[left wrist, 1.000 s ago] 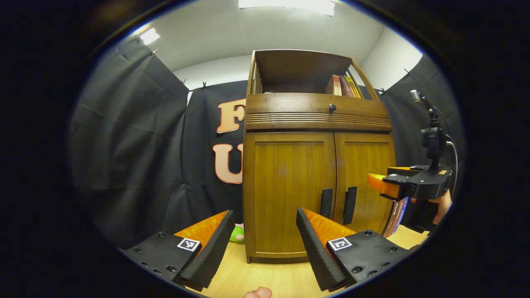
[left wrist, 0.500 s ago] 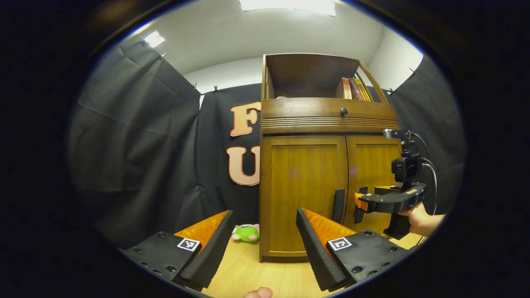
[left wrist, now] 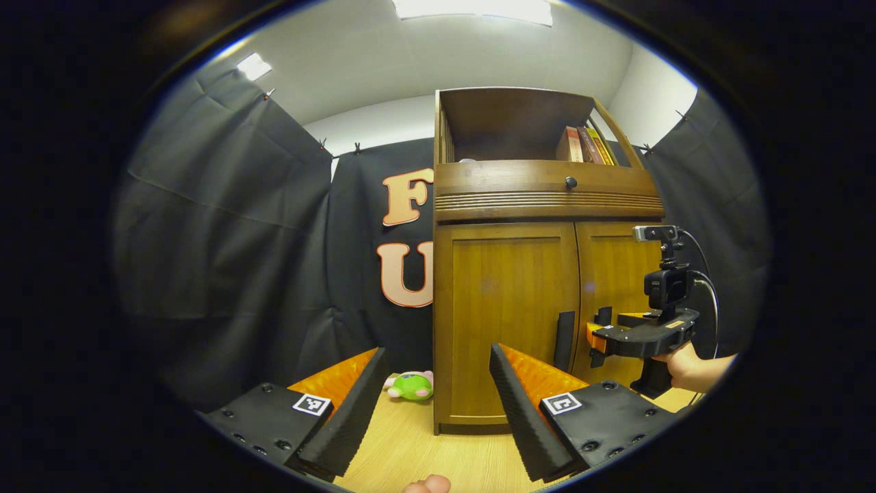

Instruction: Open the right door of the double-door shoe cabinet with the right hand, and open the left door with the left hand.

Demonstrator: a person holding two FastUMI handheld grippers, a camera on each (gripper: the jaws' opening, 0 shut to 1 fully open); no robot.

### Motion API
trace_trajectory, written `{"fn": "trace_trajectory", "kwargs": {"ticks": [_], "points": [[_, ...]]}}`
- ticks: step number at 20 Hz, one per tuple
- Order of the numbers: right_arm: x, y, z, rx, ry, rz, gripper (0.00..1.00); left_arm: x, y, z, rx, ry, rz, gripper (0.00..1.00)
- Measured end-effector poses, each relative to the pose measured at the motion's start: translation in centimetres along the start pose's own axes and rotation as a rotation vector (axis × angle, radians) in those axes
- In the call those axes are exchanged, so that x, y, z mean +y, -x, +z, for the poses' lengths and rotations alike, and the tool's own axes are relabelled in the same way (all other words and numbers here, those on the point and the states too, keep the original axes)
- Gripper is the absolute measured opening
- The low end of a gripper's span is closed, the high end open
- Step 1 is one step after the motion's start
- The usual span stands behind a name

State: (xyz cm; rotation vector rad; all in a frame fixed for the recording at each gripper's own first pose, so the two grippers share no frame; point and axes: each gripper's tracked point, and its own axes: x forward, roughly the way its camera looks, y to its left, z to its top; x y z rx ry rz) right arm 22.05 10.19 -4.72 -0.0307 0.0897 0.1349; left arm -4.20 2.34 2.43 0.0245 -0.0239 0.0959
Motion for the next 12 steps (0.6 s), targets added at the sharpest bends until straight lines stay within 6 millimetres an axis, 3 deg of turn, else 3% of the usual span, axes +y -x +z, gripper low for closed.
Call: {"fn": "trace_trajectory", "kwargs": {"ticks": [1,3,4,5,8,12], "points": [[0.3,-0.1,-0.2,0.007,-0.009,0.005,0.90,-0.1,-0.1,-0.1,-0.002,0.001,-0.005,0.96],[0.8,-0.2,-0.2,0.004,-0.017,0.015,0.70,-0.4,-0.1,-0.1,-0.002,0.003,-0.011,0.96],[1.2,-0.1,-0.2,-0.001,-0.017,0.024,0.80,-0.4,-0.1,-0.1,-0.002,0.003,-0.011,0.98],[1.7,-0.1,-0.2,-0.006,-0.017,0.037,0.65,-0.5,-0.1,-0.1,-0.001,0.004,-0.012,0.98],[2.2,-0.1,-0.5,-0.003,-0.011,0.046,0.36,-0.1,-0.1,-0.6,0.011,0.007,-0.004,0.96],[2.2,-0.1,-0.6,0.010,-0.041,0.086,0.33,0.0,-0.1,-0.8,0.023,0.015,-0.002,0.96]]}}
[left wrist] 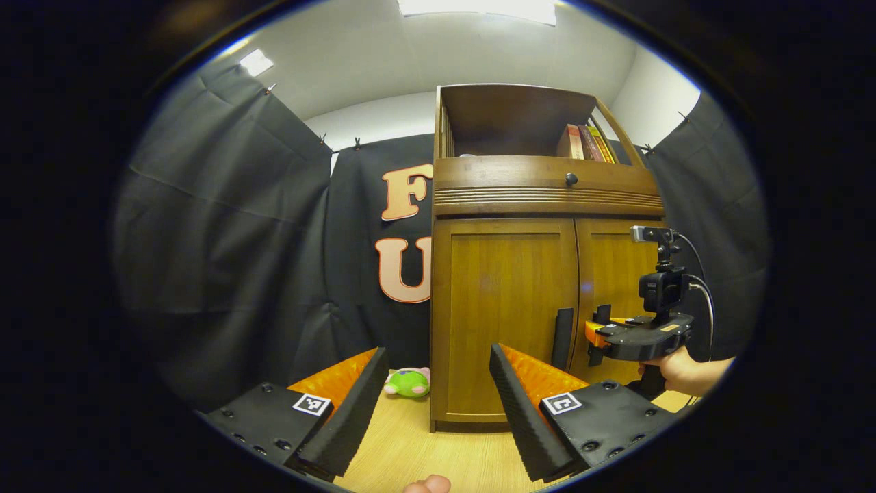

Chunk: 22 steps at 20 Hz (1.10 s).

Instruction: Open the right door of the double-door shoe cabinet with the right hand, and open the left door with the left hand.

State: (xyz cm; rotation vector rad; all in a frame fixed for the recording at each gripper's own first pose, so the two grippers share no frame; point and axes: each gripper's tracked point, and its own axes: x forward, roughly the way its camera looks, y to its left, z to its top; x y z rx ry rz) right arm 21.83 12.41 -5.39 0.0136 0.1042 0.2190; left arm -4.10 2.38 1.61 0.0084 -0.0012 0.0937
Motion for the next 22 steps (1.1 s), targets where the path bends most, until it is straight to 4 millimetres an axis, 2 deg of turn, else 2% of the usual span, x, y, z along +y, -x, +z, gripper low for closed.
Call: {"fn": "trace_trajectory", "kwargs": {"ticks": [1,2,3,5,8,9,10,11,16,20,22], "points": [[0.0,0.0,0.0,-0.001,0.005,-0.001,0.32,0.1,0.1,0.0,0.002,0.000,0.003,0.96],[0.0,-0.1,-0.1,-0.003,0.023,-0.005,0.23,0.1,0.1,-0.2,0.004,0.002,0.005,0.96],[0.0,0.0,-0.2,-0.008,0.044,-0.010,0.32,0.1,0.2,-0.1,0.006,0.006,0.005,0.96],[0.0,0.3,-0.3,-0.021,0.044,-0.019,0.32,0.0,0.4,0.0,0.005,0.007,0.005,0.99],[-0.2,0.8,-0.6,-0.009,0.003,-0.016,0.29,0.0,0.6,-0.1,0.010,0.004,0.011,0.96],[-0.3,1.1,-0.6,-0.010,-0.002,-0.013,0.38,0.1,0.8,-0.3,0.013,0.006,0.013,0.96],[-0.1,1.3,-0.5,-0.015,0.000,-0.008,0.18,0.1,0.8,-0.4,0.016,0.009,0.016,0.96],[0.0,1.8,-0.3,-0.018,0.002,0.000,0.28,0.2,0.7,-0.4,0.019,0.013,0.019,0.96],[-0.3,5.6,-0.6,-0.022,-0.020,0.048,0.28,-0.2,1.0,-0.7,0.030,0.017,0.010,0.99],[-0.5,7.6,-0.6,-0.022,-0.070,0.065,0.28,-0.3,1.0,-0.5,0.025,0.008,0.008,0.96],[-1.1,8.8,-0.5,-0.026,-0.051,0.051,0.28,-0.7,0.8,-0.4,0.024,0.006,0.002,0.99]]}}
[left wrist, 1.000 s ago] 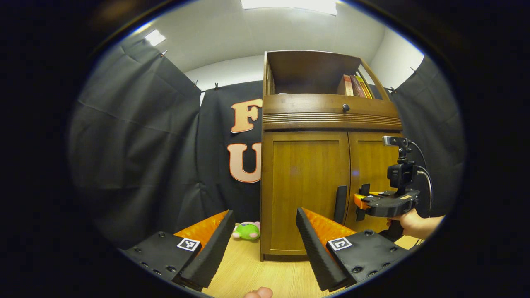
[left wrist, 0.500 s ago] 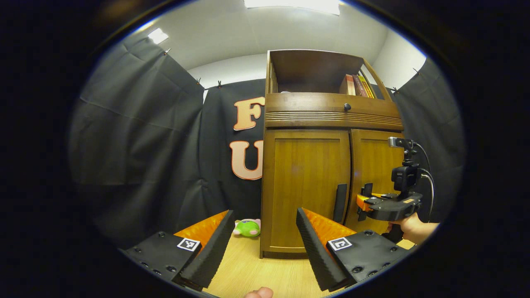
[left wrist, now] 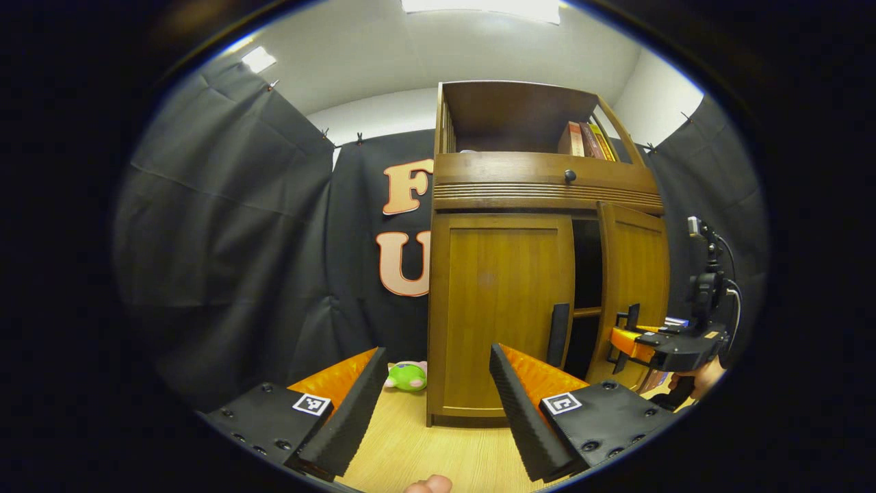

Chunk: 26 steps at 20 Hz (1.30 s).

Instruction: Open the right door of the double-door shoe cabinet with the right hand, and open the left door with the left hand.

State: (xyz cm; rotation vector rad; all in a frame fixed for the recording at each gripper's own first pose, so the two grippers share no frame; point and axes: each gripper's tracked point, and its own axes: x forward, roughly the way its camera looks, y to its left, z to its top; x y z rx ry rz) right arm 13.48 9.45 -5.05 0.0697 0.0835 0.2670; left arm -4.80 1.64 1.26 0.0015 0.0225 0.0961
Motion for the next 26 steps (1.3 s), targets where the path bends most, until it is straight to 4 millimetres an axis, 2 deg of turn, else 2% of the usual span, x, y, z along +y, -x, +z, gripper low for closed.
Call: {"fn": "trace_trajectory", "kwargs": {"ticks": [10,13,14,15,19,20,21,23,24,26], "points": [[-3.1,6.7,-0.1,0.018,0.022,-0.040,0.28,-2.5,0.0,0.5,-0.020,-0.024,-0.052,0.96],[-4.3,8.5,-0.2,0.021,0.009,-0.058,0.28,-3.5,-0.1,0.5,-0.018,-0.008,-0.068,0.99],[-4.7,9.1,-0.3,0.022,0.012,-0.068,0.36,-3.8,0.0,0.3,-0.017,-0.010,-0.073,0.96],[-5.4,9.5,-0.3,0.023,0.012,-0.078,0.27,-4.1,0.0,0.3,-0.017,-0.012,-0.079,0.96],[-7.8,12.1,-0.4,0.042,-0.010,-0.120,0.25,-5.2,0.1,0.3,-0.019,-0.018,-0.093,0.94],[-8.3,12.7,-0.4,0.041,-0.002,-0.126,0.33,-5.4,0.1,0.2,-0.018,-0.019,-0.095,0.95],[-8.9,13.1,-0.2,0.041,0.007,-0.137,0.23,-5.7,0.0,0.1,-0.016,-0.020,-0.098,0.95],[-10.1,14.1,-0.2,0.042,0.007,-0.163,0.19,-6.2,0.0,0.1,-0.015,-0.028,-0.101,0.95],[-10.6,14.4,-0.2,0.037,-0.003,-0.171,0.18,-6.3,0.1,0.2,-0.018,-0.029,-0.104,0.99],[-11.6,14.9,-0.2,0.030,-0.018,-0.187,0.16,-7.0,0.0,0.1,-0.020,-0.028,-0.111,0.96]]}}
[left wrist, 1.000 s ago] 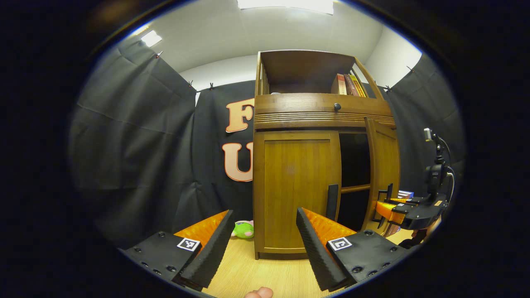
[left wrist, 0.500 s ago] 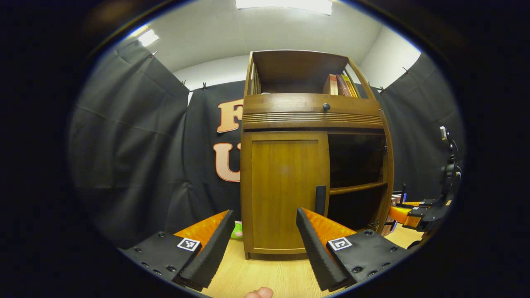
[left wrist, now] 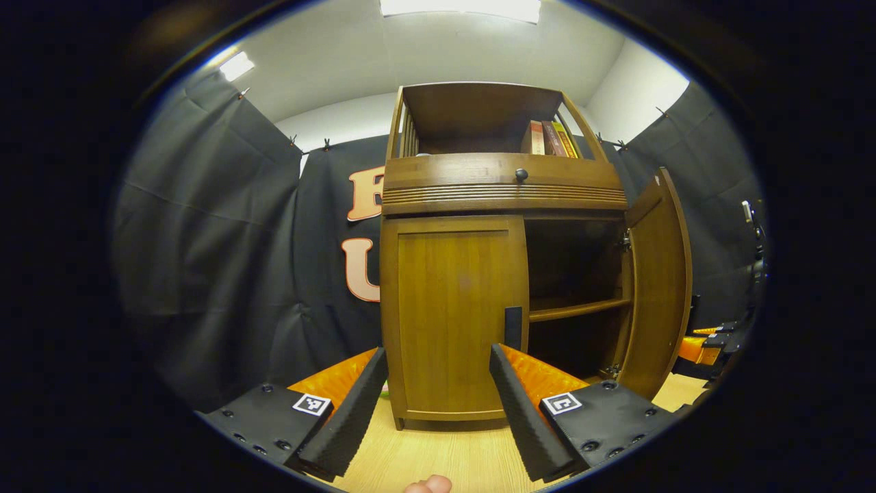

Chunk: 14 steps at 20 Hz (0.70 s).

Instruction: Open the right door of the double-door shoe cabinet with the right hand, and open the left door with the left hand.

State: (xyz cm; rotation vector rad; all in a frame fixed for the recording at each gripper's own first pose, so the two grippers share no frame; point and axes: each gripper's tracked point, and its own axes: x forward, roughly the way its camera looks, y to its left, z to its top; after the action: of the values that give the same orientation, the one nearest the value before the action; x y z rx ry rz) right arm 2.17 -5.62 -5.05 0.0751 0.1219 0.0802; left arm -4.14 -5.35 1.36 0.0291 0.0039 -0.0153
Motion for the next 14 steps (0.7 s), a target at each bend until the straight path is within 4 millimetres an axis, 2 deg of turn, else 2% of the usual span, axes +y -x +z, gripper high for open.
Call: {"fn": "trace_trajectory", "kwargs": {"ticks": [2,3,8,9,10,14], "points": [[-1.0,0.1,-0.1,-0.002,0.006,-0.014,0.16,-0.4,-0.2,0.0,-0.002,0.001,-0.002,0.94],[-1.4,0.2,0.0,0.003,0.013,-0.014,0.16,-0.7,-0.2,0.0,-0.004,0.003,-0.005,0.99],[-3.6,1.6,-0.1,0.025,0.028,-0.005,0.14,-2.3,-0.9,-0.1,-0.015,0.018,-0.015,0.99],[-4.2,1.8,0.0,0.026,0.031,-0.012,0.25,-2.7,-1.0,-0.2,-0.016,0.022,-0.017,0.99],[-4.8,1.9,0.1,0.027,0.035,-0.019,0.13,-3.1,-1.0,-0.3,-0.018,0.025,-0.019,0.99],[-7.7,2.2,0.0,0.007,0.075,-0.076,0.09,-4.2,-1.3,-0.9,-0.014,0.027,-0.024,0.96]]}}
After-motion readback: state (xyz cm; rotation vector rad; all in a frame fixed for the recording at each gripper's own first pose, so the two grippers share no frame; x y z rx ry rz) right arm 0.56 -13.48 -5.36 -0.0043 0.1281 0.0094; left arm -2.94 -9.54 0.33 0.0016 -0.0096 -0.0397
